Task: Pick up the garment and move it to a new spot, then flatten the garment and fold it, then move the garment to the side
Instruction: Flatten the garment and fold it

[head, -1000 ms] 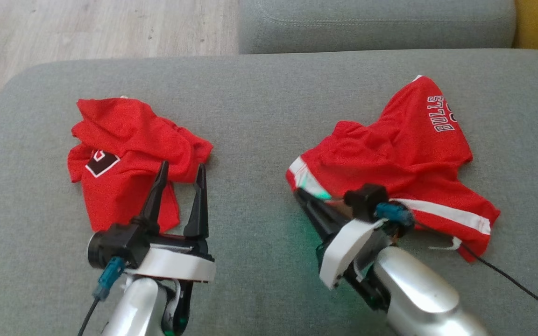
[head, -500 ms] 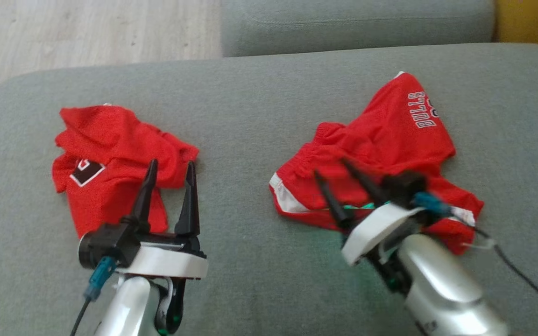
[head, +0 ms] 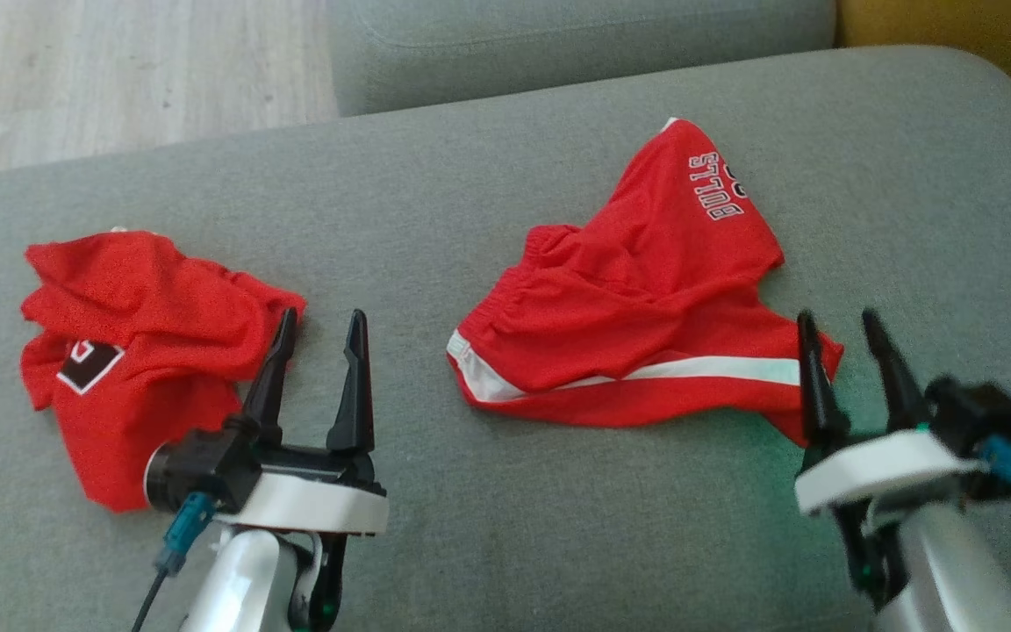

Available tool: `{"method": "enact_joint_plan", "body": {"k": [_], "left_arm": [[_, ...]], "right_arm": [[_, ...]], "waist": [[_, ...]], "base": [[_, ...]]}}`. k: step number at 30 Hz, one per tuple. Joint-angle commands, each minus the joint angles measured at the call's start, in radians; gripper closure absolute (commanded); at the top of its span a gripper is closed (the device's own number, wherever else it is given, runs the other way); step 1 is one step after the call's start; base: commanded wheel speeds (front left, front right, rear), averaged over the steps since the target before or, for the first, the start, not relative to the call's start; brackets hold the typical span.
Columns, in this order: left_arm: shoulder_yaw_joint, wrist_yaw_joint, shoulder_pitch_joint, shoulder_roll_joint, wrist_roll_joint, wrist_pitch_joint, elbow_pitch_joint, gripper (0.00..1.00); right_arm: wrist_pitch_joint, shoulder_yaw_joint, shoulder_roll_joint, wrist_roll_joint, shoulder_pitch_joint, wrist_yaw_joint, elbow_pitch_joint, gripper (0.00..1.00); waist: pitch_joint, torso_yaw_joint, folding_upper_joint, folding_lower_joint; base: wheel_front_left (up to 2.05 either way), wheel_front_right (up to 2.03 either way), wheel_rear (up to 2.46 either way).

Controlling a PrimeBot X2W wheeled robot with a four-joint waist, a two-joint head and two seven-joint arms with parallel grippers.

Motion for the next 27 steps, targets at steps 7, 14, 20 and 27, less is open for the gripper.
{"method": "enact_joint_plan", "body": {"k": [7, 14, 20, 27], "left_arm": [[0.031, -0.009, -0.049, 0.003, 0.016, -0.009, -0.020, 0.00], [0.019, -0.015, -0.063, 0.003, 0.019, -0.009, -0.014, 0.00], [0.006, -0.019, -0.069, 0.003, 0.021, -0.009, -0.004, 0.00], [0.005, -0.019, -0.068, 0.003, 0.026, -0.009, 0.000, 0.00]], "right_arm": [[0.002, -0.051, 0.047, -0.017, 0.055, -0.001, -0.053, 0.00], [0.060, -0.074, 0.050, 0.070, 0.020, -0.001, 0.008, 0.00], [0.141, -0.057, 0.050, 0.188, -0.024, -0.001, 0.082, 0.00], [0.183, -0.052, 0.050, 0.242, -0.052, -0.001, 0.137, 0.00]], "waist": [[0.031, -0.032, 0.0000, 0.0000], [0.048, -0.030, 0.0000, 0.0000], [0.059, -0.009, 0.0000, 0.0000], [0.062, 0.009, 0.0000, 0.0000]], "base": [[0.00, 0.00, 0.00], [0.00, 0.00, 0.00], [0.00, 0.00, 0.00], [0.00, 0.00, 0.00]]}}
